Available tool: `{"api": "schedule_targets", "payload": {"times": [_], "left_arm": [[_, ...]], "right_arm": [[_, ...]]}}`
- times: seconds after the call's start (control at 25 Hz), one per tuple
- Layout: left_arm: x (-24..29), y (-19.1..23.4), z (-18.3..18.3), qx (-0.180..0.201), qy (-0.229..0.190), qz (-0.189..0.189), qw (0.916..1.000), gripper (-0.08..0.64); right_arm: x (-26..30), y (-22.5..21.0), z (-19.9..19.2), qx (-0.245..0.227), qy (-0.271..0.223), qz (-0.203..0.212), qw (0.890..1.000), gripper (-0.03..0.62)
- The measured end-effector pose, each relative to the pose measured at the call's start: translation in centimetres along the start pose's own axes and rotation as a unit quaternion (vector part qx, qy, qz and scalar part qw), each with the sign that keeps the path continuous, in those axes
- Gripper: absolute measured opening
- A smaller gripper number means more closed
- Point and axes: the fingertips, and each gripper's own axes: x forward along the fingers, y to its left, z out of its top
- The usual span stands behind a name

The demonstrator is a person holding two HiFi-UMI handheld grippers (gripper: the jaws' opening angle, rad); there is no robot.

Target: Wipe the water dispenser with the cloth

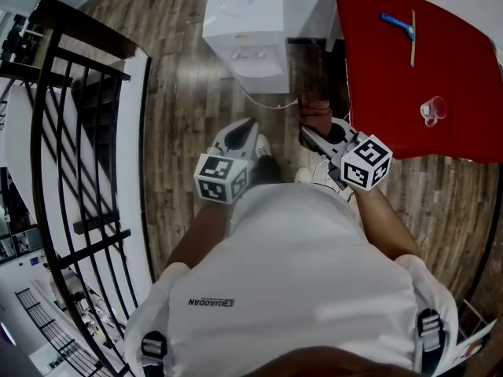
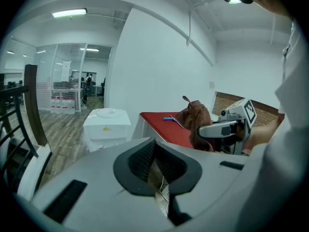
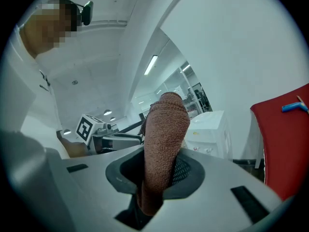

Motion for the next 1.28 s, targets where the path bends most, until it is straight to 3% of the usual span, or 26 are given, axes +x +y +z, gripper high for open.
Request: {"api": "schedule_targets", "payload": {"times": [0.4, 0.64, 0.88, 1.28], "left_arm": [[4.5, 7.9, 3.9, 0.004, -0.002, -0.022, 0.9997, 0.001], [7.4, 13.1, 5.9, 0.029, -0.002, -0.05, 0.9983, 0.0], [9.3, 17.4, 7.6, 0.067, 0.003, -0.068, 0.9954, 0.001], [13.3, 19.4, 7.9, 0.074, 0.037, -0.096, 0.9919, 0.001]], "right_arm": [[6.5, -4.8, 3.2, 0.061, -0.009, -0.03, 0.998, 0.072], [11.8, -8.4, 5.4, 0.097, -0.016, -0.056, 0.994, 0.072], [15.9, -10.8, 6.9, 0.101, -0.017, -0.09, 0.991, 0.072], [17.7, -16.5, 7.5, 0.138, -0.022, -0.127, 0.982, 0.072]]}}
